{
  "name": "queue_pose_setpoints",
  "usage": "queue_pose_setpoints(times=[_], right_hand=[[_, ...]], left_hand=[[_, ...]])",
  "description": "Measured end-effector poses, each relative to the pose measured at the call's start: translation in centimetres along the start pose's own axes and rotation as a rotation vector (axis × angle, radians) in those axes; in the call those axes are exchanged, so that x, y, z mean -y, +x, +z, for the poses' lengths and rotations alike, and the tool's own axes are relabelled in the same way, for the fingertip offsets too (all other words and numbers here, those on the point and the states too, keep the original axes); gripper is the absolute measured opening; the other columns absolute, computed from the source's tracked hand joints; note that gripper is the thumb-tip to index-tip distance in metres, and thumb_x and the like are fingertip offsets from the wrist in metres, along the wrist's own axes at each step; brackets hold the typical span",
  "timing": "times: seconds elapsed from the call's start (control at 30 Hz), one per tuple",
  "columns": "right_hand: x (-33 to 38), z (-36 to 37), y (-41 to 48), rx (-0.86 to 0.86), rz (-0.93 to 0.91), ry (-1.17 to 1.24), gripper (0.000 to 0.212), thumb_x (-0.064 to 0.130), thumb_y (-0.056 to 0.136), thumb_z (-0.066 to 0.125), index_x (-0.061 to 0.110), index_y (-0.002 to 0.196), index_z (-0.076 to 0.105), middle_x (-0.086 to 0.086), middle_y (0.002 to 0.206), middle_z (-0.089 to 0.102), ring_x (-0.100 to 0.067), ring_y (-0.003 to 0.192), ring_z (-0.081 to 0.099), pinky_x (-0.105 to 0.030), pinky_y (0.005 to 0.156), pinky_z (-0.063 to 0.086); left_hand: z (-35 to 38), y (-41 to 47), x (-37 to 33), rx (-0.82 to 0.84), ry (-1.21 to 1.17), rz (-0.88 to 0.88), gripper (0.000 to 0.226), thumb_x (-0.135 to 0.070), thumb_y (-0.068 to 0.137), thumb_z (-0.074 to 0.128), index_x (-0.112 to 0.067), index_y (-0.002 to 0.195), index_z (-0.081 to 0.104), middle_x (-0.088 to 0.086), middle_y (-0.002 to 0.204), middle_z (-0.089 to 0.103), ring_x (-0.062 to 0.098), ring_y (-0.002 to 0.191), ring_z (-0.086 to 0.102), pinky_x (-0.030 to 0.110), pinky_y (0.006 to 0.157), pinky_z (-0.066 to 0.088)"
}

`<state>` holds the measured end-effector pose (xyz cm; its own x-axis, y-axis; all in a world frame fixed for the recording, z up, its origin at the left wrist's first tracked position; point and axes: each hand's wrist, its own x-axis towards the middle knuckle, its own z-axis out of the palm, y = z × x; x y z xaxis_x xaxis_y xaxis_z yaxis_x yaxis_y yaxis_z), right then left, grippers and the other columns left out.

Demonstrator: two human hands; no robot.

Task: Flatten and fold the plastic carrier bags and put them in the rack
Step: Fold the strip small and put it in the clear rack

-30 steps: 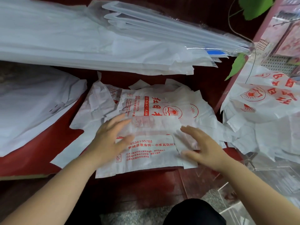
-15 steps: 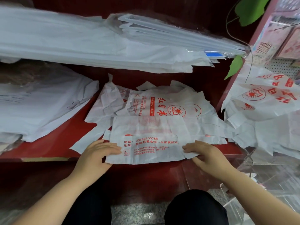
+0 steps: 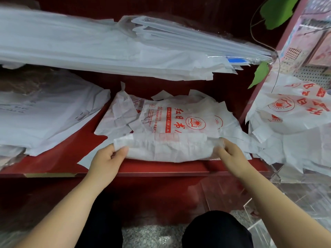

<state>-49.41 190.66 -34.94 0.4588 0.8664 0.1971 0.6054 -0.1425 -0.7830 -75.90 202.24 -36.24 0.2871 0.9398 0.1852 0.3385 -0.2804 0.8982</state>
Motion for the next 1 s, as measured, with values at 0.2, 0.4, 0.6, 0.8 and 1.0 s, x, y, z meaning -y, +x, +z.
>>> queue_pose_setpoints(times=[0.2,0.4,0.6,0.8,1.0], right_hand=[[0.2,2.2,3.3,-0.004,0.174,-0.168,0.035,0.014,0.093,0.042,0.011,0.06,0.028,-0.001,0.059,0.031,-0.016,0.057,0.029,-0.032,0.054,0.024],[0.4,3.7,5.2,-0.021,0.326,-0.405,0.039,0.02,0.091,0.044,0.011,0.055,0.03,-0.004,0.055,0.033,-0.021,0.056,0.036,-0.028,0.048,0.022],[0.3,3.9,6.5,0.01,0.388,-0.61,0.037,0.032,0.095,0.037,0.011,0.065,0.042,-0.005,0.069,0.048,-0.027,0.074,0.047,-0.026,0.066,0.032],[0.6,4.1,7.3,0.048,0.324,-0.947,0.044,0.04,0.098,0.025,0.008,0.098,0.055,-0.008,0.099,0.062,-0.027,0.089,0.058,-0.025,0.068,0.035],[0.7,4.8,7.8,0.051,0.302,-1.048,0.048,0.041,0.099,0.02,0.008,0.102,0.056,-0.007,0.098,0.063,-0.026,0.092,0.061,-0.026,0.066,0.037]], left_hand=[[1.5,2.4,0.7,-0.078,0.18,-0.075,0.026,-0.024,0.095,0.043,-0.006,0.087,0.06,0.006,0.079,0.058,0.019,0.076,0.051,0.03,0.065,0.037],[2.4,4.6,0.4,-0.061,0.501,-0.097,0.046,-0.03,0.098,0.036,-0.01,0.056,0.032,0.003,0.061,0.04,0.027,0.07,0.043,0.033,0.063,0.029],[2.7,6.5,0.3,0.036,0.795,-0.138,0.048,-0.038,0.099,0.024,-0.008,0.071,0.048,0.01,0.084,0.059,0.025,0.076,0.047,0.03,0.065,0.032],[2.6,7.8,-0.4,0.127,1.054,-0.179,0.057,-0.047,0.098,0.015,-0.013,0.099,0.061,0.0,0.071,0.054,0.018,0.07,0.044,0.028,0.072,0.029],[2.0,6.6,0.8,-0.174,0.813,0.176,0.055,-0.048,0.091,0.038,-0.01,0.128,0.05,0.013,0.122,0.058,0.03,0.113,0.053,0.045,0.1,0.027]])
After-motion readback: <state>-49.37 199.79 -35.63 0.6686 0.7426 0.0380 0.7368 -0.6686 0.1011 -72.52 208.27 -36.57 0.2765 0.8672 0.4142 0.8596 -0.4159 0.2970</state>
